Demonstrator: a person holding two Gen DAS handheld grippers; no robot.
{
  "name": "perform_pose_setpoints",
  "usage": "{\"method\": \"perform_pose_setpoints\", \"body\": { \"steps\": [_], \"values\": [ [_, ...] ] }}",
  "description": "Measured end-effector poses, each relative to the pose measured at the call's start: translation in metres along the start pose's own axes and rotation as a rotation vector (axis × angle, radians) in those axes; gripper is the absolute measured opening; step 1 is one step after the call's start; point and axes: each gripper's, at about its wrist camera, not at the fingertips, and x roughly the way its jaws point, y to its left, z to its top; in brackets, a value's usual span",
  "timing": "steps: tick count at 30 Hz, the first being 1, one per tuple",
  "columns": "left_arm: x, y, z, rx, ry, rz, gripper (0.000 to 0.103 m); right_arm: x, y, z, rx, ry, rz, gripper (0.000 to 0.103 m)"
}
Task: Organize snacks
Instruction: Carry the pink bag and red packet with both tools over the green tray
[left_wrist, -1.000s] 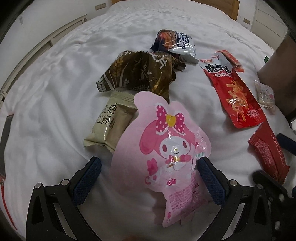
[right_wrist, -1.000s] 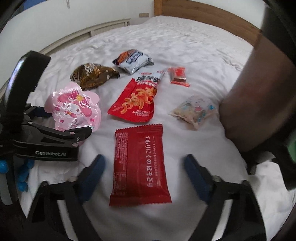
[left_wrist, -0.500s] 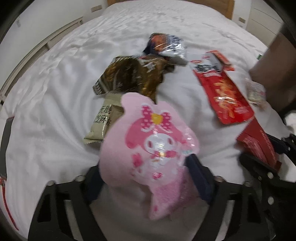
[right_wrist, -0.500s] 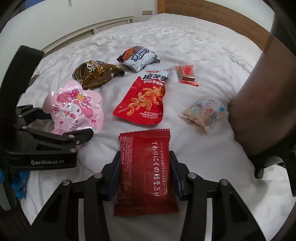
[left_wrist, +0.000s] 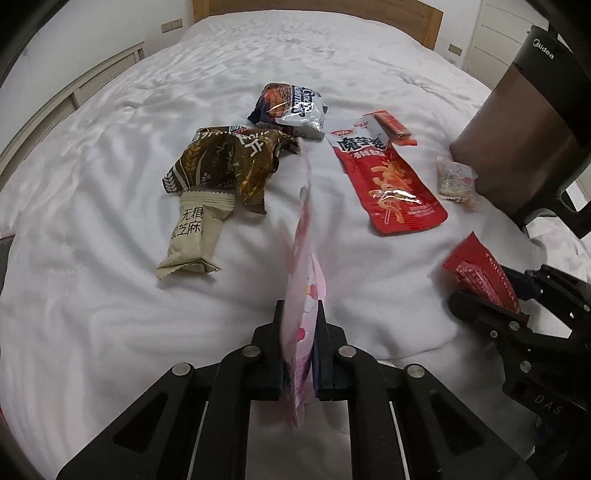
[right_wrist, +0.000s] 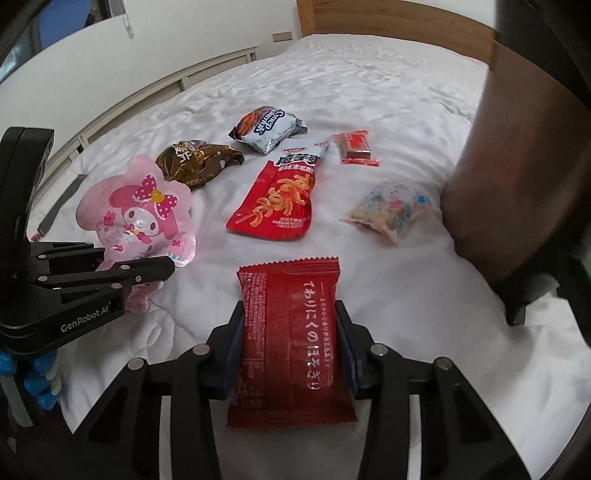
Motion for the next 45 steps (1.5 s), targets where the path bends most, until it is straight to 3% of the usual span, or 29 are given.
{"method": "perform_pose_setpoints", "body": {
  "steps": [13,24,30,45],
  "values": [
    [-0.041,-0.021,-0.007,0.022,-0.072,0.042,0.007,-0.042,-0.005,-0.01,0.056,-0.079,0.069,0.103],
    [-0.072,-0.058,-0.022,0.082,-0.091,0.009,0.007,-0.09,-0.013,-0.041,0.078,-0.101,0.028,0.103],
    [-0.08,-0.103,-0.032,0.169,-0.079,-0.051,0.007,-0.115,-0.047,-0.064,0.156,-0.118,-0.047,0.103],
    [-0.086,-0.263,-0.028,0.457,-0.077,-0.226,0.007,-0.181,-0.174,-0.105,0.369,-0.197,-0.256,0.103]
  ]
}}
